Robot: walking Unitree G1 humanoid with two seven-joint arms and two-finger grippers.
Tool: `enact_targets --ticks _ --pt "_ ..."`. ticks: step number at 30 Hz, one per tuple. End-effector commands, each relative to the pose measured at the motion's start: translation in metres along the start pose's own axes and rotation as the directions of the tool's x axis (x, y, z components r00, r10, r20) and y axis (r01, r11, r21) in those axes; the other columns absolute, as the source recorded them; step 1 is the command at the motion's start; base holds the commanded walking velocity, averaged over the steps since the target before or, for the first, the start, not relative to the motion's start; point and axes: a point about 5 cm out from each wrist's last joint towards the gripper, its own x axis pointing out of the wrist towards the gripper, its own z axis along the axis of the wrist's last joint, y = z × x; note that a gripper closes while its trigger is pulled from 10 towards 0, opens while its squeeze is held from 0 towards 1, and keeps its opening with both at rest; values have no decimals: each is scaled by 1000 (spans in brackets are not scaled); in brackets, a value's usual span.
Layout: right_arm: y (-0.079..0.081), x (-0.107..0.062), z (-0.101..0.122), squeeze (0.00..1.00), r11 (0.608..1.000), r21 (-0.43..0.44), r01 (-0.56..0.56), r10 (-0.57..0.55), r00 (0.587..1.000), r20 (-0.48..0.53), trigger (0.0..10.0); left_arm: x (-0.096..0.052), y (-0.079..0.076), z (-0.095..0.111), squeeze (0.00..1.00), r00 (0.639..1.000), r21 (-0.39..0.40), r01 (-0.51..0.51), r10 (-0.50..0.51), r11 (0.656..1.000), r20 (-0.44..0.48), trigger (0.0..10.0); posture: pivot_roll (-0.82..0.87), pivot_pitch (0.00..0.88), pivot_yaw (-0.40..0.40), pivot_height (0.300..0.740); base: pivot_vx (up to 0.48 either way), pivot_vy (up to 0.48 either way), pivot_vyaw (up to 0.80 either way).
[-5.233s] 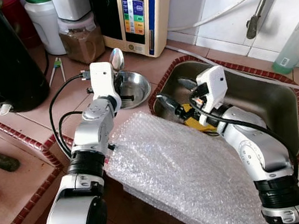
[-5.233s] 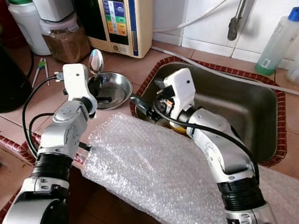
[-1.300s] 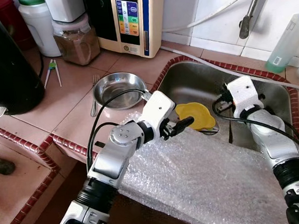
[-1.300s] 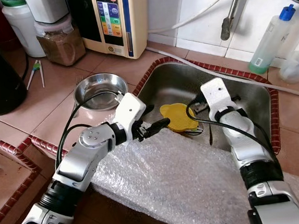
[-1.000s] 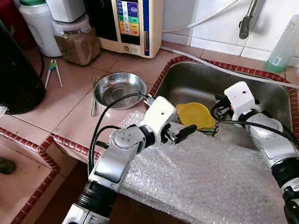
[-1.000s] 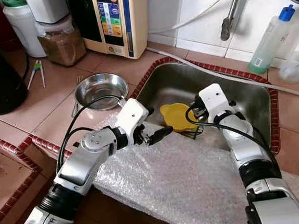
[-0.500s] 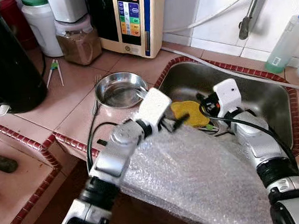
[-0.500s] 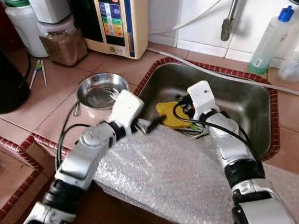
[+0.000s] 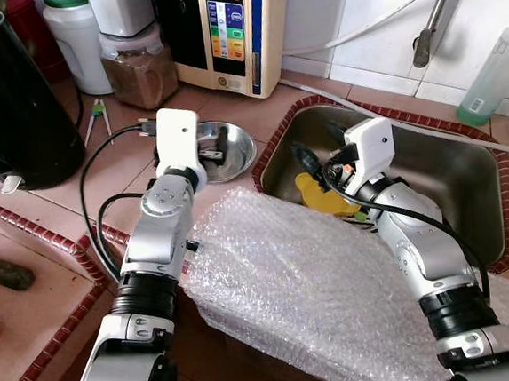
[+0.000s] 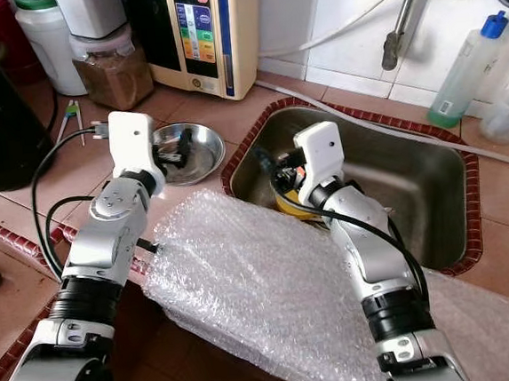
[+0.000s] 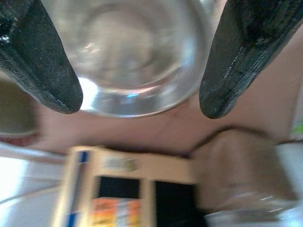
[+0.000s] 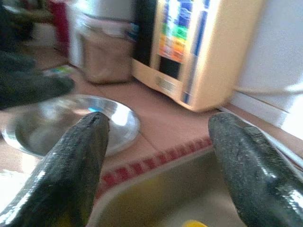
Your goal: Kitchen organization
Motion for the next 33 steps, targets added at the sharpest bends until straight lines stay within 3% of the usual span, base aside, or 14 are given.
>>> enact_targets --ticks 1,2,3,7,18,19,20,21,33 --pt "3 0 5 1000 999 15 -29 29 1000 6 10000 3 2 7 1000 999 6 -35 35 999 20 10000 -67 95 -13 740 0 0 0" --pt "6 0 8 1000 999 22 -46 46 999 12 10000 4 5 5 1000 998 -2 -55 55 999 11 10000 -68 94 -12 740 0 0 0" --pt "12 0 16 1000 996 26 -82 81 996 26 10000 6 17 -5 0 987 -69 -152 148 986 -67 10000 -73 96 -8 740 0 0 0" --pt "20 -1 21 1000 991 21 -133 132 991 28 10000 7 23 -19 0 970 -159 -199 171 967 -174 10000 -75 97 -6 740 0 0 0" --pt "33 -5 22 1000 980 18 -197 197 980 -4 10000 10 22 -28 0 957 -194 -205 155 959 -247 9922 -72 97 -6 740 0 0 0" --pt "33 -5 22 1000 980 18 -197 198 980 -6 10000 10 23 -28 0 957 -183 -201 153 962 -245 4784 -72 97 -6 740 0 0 0" --pt "33 -6 23 1000 980 18 -197 197 980 -8 10000 10 23 -28 0 958 -172 -195 150 965 -244 2784 -72 99 -6 740 0 0 0" --pt "33 -6 23 1000 980 19 -197 197 980 -10 10000 10 23 -28 0 957 -155 -189 146 970 -250 0 -73 99 -8 740 0 0 0" --pt "31 -6 24 1000 981 18 -193 194 981 -23 10000 10 24 -32 0 952 -111 -181 146 977 -268 0 -68 97 -14 740 0 0 0"
